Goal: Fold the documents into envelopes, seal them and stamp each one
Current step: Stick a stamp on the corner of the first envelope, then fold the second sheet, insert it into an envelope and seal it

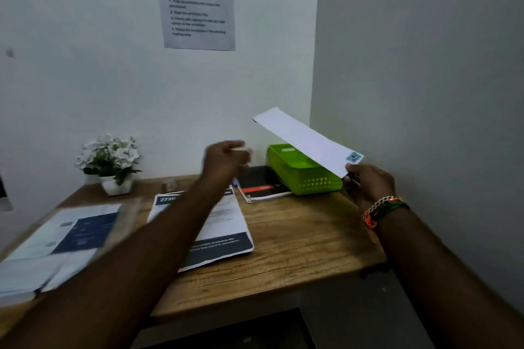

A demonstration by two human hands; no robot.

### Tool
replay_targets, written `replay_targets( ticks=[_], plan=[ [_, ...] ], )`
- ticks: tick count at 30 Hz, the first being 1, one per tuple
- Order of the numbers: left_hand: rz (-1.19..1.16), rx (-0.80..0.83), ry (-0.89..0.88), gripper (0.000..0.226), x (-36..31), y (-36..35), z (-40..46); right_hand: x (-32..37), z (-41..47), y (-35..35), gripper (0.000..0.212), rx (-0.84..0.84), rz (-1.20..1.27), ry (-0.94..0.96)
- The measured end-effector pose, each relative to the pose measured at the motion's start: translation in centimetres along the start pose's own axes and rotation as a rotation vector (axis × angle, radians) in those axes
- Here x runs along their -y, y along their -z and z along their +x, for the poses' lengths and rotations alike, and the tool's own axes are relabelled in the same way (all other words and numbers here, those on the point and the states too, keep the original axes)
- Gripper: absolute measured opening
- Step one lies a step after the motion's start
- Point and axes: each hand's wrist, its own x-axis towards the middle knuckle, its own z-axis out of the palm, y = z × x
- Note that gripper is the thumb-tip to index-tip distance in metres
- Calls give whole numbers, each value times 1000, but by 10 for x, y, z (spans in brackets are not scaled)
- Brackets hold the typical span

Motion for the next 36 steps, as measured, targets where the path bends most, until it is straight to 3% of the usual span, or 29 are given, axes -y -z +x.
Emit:
replay_targets(
  ticks=[3,6,10,13,18,26,29,32,36],
  plan=[
    [471,214,-170,48,32,-56,-6,-4,11,10,10,-66,64,-13],
    [732,360,-297,69,54,-97,-12,-13,19,7,12,-67,121,1],
    [849,281,-397,65,66,-115,-13,-20,32,-5,11,-21,146,-6],
    [974,216,-447,55,72,-114,-13,-24,49,-12,25,-17,-78,32],
    [981,180,-485,52,78,-113,-16,-33,67,-20,42,46,-522,144],
    [938,253,-501,60,73,-95,-11,-54,72,-28,57,120,-681,204],
    [947,251,-486,53,67,-61,-5,-63,59,-35,63,169,-812,373],
    [1019,222,-397,42,60,-6,9,-73,30,-51,59,392,-816,589],
    [1031,116,-221,30,54,79,32,-96,9,-89,45,717,-913,662]
  ],
)
